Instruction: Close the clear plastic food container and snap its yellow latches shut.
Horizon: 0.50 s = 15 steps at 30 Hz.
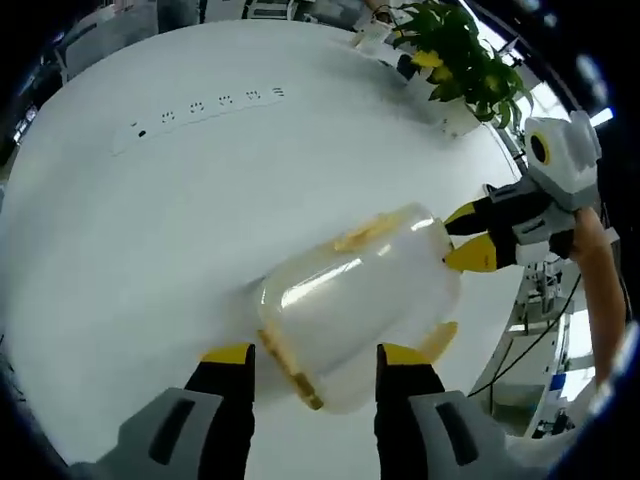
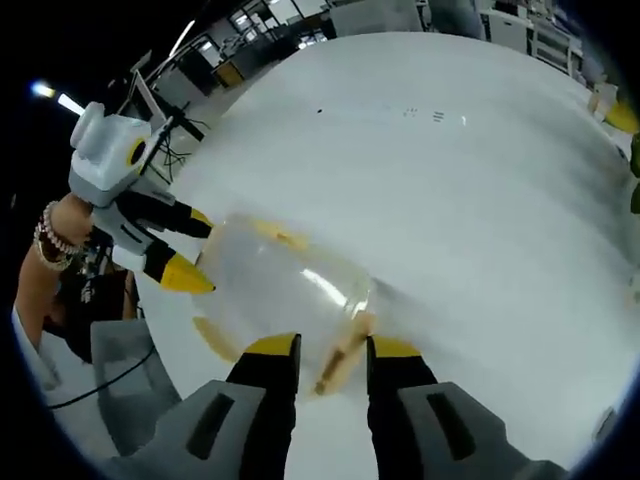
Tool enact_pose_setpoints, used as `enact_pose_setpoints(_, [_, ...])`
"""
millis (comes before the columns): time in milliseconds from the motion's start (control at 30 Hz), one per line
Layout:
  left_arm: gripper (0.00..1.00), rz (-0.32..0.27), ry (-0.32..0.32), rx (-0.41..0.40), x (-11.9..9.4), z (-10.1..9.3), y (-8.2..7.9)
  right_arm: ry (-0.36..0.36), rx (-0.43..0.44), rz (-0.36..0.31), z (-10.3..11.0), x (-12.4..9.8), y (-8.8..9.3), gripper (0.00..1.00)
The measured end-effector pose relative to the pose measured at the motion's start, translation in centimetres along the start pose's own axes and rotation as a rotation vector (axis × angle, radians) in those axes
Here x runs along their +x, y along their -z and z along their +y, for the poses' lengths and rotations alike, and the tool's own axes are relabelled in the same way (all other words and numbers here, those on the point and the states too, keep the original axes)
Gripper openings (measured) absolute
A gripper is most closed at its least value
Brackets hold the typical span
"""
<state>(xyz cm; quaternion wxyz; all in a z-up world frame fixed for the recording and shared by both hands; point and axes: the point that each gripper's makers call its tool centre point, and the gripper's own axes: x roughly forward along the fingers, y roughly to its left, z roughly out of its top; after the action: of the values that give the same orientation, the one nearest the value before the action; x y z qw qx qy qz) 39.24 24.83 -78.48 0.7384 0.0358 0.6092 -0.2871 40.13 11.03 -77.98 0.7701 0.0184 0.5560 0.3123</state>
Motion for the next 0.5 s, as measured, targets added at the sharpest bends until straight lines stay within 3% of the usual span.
enact_pose_setpoints(233, [0.37,0.063,-0.026,-0.034,-0.05,-0.03,0.37,0.008,-0.010,-0.003,0.23,-0.02,0.11,0.23])
enact_pose_setpoints(500, [0.35,0.050,0.065,-0.091,0.43,0.14,0.75,0.019,0.016,-0.004,0.48,-0.06,0.34,0.22])
